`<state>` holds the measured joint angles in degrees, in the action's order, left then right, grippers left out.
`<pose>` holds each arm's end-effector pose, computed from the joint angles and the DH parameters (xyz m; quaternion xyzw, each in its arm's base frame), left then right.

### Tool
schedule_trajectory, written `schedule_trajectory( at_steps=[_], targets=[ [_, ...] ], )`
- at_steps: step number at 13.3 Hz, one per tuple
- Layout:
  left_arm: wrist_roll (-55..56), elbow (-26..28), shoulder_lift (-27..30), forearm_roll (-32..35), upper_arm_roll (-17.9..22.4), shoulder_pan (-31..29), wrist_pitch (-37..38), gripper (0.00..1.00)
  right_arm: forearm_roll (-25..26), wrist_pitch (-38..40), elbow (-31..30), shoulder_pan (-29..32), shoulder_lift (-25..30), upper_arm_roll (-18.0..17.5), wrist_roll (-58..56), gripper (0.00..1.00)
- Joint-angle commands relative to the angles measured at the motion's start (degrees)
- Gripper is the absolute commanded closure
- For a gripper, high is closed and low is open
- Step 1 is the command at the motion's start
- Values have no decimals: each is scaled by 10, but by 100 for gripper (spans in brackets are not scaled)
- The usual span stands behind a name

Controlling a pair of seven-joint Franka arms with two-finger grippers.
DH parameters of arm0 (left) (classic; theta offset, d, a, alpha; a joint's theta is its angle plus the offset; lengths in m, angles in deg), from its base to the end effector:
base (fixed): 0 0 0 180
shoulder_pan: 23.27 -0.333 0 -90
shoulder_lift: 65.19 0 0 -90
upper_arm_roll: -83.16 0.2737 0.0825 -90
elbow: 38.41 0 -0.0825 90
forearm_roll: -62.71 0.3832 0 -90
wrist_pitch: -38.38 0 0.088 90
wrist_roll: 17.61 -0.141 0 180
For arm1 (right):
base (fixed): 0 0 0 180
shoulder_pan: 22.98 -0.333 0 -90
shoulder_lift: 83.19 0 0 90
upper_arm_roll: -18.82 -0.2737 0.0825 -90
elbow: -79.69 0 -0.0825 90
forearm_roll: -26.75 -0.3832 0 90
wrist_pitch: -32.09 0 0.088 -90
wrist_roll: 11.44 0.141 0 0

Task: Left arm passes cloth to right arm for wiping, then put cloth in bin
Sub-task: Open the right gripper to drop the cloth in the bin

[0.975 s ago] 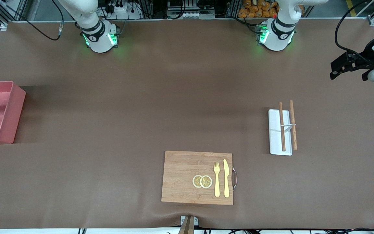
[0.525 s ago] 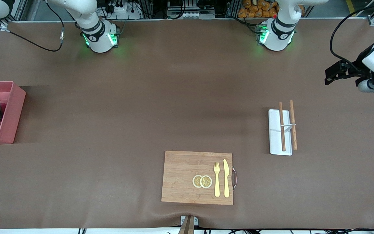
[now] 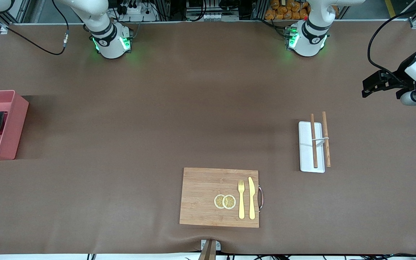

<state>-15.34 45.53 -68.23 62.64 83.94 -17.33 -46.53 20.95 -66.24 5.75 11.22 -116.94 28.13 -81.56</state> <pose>0.5558 -0.0505 0.5604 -0.9995 0.0253 0.0180 0.0009 0.5101 -0.4421 0.3271 -0.9705 -0.2282 0.0398 0.0671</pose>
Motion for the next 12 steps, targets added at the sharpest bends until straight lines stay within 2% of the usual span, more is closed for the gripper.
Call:
schedule_trajectory(
  at_steps=[1, 2, 5, 8, 10, 12],
  targets=[
    [-2, -2, 12, -7, 2, -2, 3, 0, 35, 80, 21, -47, 46, 0, 104, 0],
    [-2, -2, 22, -6, 3, -2, 13, 0, 34, 102, 17, -63, 68, -2, 151, 0],
    [-8, -4, 37, -3, 5, -2, 26, 0, 33, 139, 0, -128, 79, -3, 285, 0],
    [-10, -2, 36, -3, 4, -2, 52, 0, 21, 134, -68, -178, 112, -4, 398, 0],
    [-10, -2, 35, -3, 4, -3, 52, 0, 7, 119, -125, -215, 152, -4, 488, 0],
    [-5, -1, 35, -3, 4, -2, 53, 0, -1, 93, -177, -235, 198, -4, 524, 0]
  ],
)
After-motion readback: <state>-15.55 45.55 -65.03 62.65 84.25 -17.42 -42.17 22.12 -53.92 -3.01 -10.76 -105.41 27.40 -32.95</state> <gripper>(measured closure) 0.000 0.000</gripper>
